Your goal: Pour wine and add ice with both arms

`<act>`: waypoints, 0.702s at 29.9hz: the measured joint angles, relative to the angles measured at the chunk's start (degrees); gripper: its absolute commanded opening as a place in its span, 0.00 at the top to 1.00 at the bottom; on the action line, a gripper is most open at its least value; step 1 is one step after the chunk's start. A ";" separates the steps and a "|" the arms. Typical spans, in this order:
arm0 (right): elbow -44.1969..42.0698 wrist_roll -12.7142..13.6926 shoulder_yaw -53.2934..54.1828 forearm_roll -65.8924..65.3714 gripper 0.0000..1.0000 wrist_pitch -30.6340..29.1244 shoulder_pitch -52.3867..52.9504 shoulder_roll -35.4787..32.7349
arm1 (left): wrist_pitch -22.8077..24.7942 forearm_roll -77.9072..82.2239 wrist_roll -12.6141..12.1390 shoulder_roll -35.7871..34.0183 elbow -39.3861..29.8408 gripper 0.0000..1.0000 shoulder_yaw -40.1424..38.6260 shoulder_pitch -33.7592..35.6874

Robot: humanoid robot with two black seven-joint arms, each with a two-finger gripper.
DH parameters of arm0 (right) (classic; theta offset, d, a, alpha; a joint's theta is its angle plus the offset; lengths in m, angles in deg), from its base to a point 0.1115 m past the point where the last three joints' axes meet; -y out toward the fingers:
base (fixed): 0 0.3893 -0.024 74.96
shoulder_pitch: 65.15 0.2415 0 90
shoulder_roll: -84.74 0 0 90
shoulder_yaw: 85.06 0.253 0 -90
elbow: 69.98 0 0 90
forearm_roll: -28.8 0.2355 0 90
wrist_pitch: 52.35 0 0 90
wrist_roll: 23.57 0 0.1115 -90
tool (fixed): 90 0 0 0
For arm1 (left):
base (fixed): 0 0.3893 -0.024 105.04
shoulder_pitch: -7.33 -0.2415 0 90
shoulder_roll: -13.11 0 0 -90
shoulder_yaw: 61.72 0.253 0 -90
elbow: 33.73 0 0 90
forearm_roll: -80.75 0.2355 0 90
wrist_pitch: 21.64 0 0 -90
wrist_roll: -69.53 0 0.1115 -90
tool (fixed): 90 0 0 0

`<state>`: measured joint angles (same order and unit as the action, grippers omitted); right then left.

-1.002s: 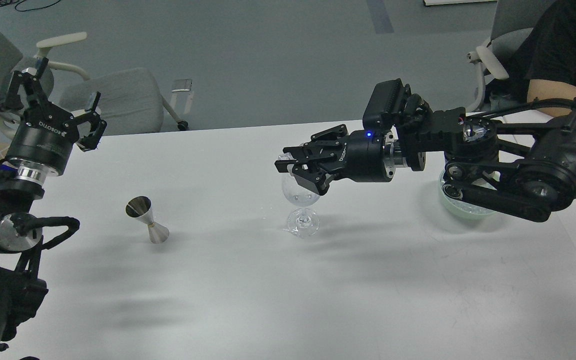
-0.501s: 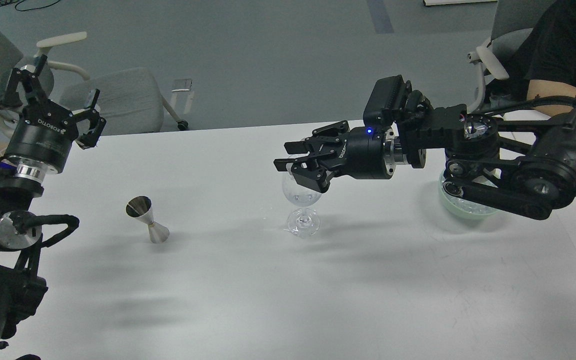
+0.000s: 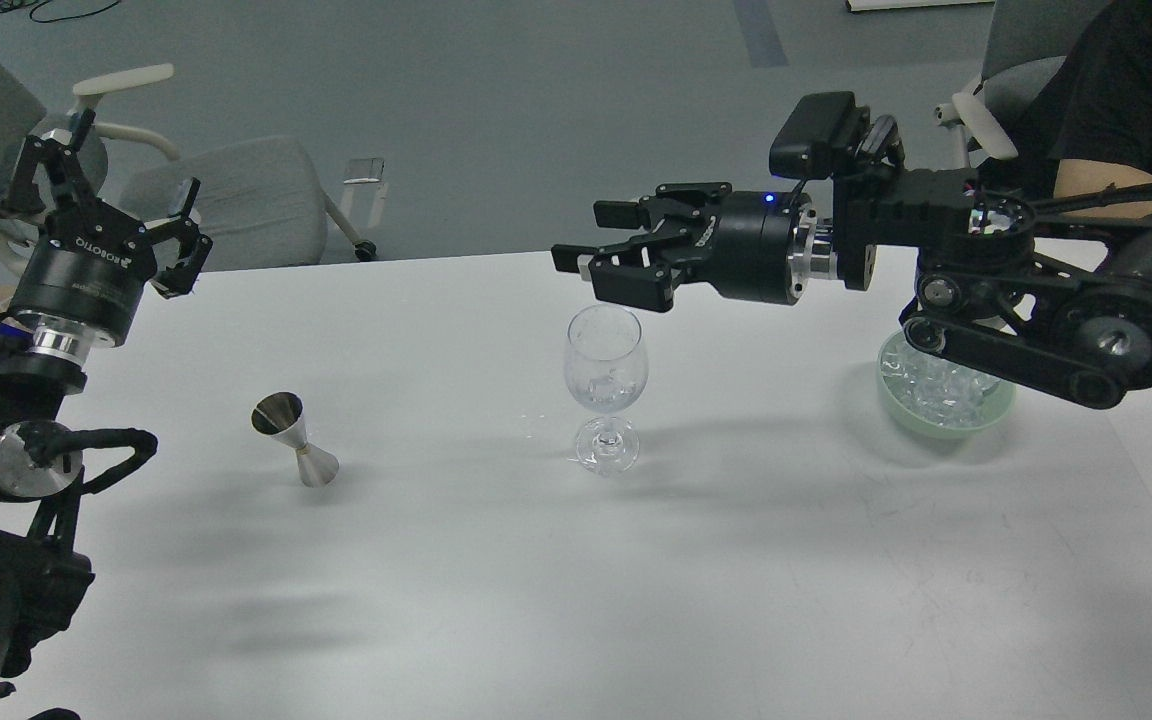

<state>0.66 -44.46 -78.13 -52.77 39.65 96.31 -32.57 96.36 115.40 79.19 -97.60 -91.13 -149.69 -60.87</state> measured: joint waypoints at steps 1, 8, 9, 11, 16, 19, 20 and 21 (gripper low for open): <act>-0.79 -0.06 1.18 2.00 0.00 0.03 -0.26 -0.08 | 0.00 -0.01 -0.01 0.00 0.00 0.02 0.00 0.05; -10.49 -0.11 9.58 11.55 0.00 0.87 -2.29 1.29 | -2.23 -0.02 0.04 -0.26 0.66 0.02 0.07 2.14; -11.70 -0.07 11.22 13.36 0.00 0.93 -2.78 1.68 | -2.54 -0.02 0.17 -0.46 0.84 0.02 0.07 2.99; -14.87 0.03 14.66 18.34 0.00 0.99 -3.47 2.57 | -2.76 -0.03 0.31 -0.81 1.24 0.02 0.10 4.78; -25.39 -0.36 20.26 27.68 0.03 1.01 -3.78 7.75 | -2.68 -0.02 0.16 -0.86 5.44 0.02 1.49 8.31; -30.23 -0.83 25.58 29.55 0.03 0.93 -4.18 10.97 | -2.31 -0.01 0.14 -0.99 8.61 0.02 4.62 10.46; -30.89 -1.00 27.48 30.05 0.03 0.72 -4.82 11.77 | -2.18 0.06 0.14 -1.13 9.10 0.02 5.54 10.89; -31.11 -1.23 29.35 30.69 0.03 0.49 -5.75 12.47 | -1.97 0.12 0.14 -1.31 9.54 0.02 6.47 11.24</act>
<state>-30.45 -45.69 -48.79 -22.08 40.14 90.55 -20.09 94.39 115.52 79.33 -98.91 -81.59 -143.23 -49.63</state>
